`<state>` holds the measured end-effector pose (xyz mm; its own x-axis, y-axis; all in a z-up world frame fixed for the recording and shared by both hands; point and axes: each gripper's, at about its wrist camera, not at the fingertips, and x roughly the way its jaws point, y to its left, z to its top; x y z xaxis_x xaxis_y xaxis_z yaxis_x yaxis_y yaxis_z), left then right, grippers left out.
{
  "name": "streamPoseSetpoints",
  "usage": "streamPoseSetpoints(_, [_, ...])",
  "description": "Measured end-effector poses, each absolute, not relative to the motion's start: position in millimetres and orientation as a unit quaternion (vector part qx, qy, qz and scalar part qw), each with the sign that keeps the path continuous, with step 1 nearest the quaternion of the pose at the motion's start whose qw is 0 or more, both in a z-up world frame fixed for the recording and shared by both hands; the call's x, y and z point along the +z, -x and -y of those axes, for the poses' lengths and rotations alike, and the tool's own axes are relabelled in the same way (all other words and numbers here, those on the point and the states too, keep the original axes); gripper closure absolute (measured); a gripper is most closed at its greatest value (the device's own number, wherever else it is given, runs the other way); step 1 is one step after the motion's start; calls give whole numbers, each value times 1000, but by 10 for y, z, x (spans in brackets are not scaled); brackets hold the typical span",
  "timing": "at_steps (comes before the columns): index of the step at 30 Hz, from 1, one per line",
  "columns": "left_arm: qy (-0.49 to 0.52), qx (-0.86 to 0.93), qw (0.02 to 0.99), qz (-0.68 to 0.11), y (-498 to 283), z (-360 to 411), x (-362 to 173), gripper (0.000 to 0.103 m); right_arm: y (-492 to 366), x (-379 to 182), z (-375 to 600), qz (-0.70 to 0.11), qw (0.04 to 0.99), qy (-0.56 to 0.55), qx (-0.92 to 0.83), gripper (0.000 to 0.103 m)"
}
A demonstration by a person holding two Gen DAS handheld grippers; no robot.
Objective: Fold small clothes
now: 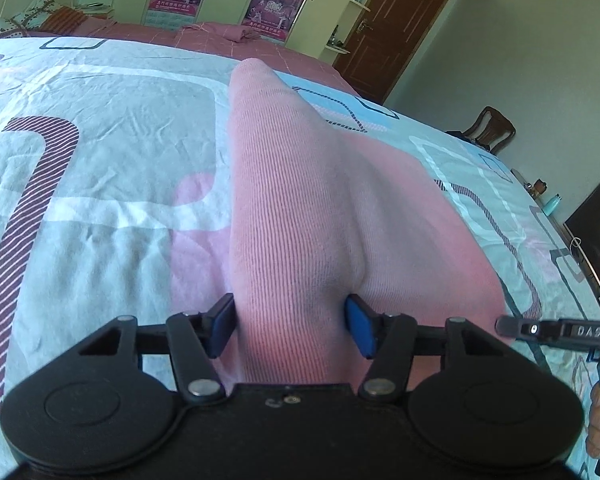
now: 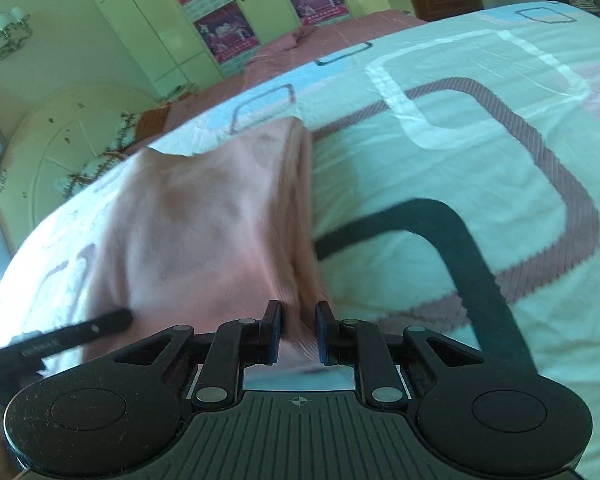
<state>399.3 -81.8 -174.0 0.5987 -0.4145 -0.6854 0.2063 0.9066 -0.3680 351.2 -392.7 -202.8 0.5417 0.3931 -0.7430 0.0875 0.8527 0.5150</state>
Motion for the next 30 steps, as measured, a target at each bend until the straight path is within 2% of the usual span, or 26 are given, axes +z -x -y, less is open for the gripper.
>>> streamPoseSetpoints(3, [121, -173, 886, -413, -3990, 843, -1725, 46, -3449, -2181, 3979, -488, 822, -283, 79, 87])
streamPoseSetpoints(8, [149, -168, 889, -399, -3990, 783, -1579, 27, -3467, -1904, 3963, -457, 848, -254, 92, 86])
streamPoseSetpoints(14, [190, -155, 890, -385, -4269, 730, -1415, 25, -3805, -1752, 3934, -431, 858, -263, 92, 84])
streamPoseSetpoints(15, [197, -151, 890, -382, -4339, 727, -1400, 25, -3884, -1758, 3922, -429, 858, -267, 91, 81])
streamPoseSetpoints(17, [209, -142, 891, -378, -4494, 726, -1379, 26, -4045, -1776, 3873, -425, 860, -268, 88, 59])
streamPoseSetpoints(18, [213, -137, 891, -376, -4574, 733, -1376, 27, -4144, -1797, 3837, -424, 862, -265, 83, 42])
streamPoseSetpoints(20, [210, -128, 894, -374, -4723, 756, -1382, 30, -4286, -1839, 3770, -418, 868, -254, 79, 40])
streamPoseSetpoints(24, [190, -117, 896, -384, -4961, 802, -1483, 43, -4555, -1952, 3687, -420, 872, -244, 62, 41])
streamPoseSetpoints(25, [185, -113, 896, -388, -5001, 803, -1522, 45, -4624, -1989, 3679, -422, 871, -244, 59, 45])
streamPoseSetpoints(26, [182, -109, 895, -393, -5029, 802, -1566, 45, -4680, -2022, 3670, -423, 870, -245, 59, 54])
streamPoseSetpoints(27, [183, -105, 894, -394, -5040, 794, -1605, 45, -4754, -2069, 3664, -425, 870, -244, 60, 77])
streamPoseSetpoints(28, [188, -103, 894, -393, -5036, 767, -1645, 45, -4806, -2106, 3651, -430, 867, -242, 60, 88])
streamPoseSetpoints(30, [201, -103, 892, -391, -5031, 731, -1706, 44, -4892, -2184, 3619, -436, 866, -236, 60, 88])
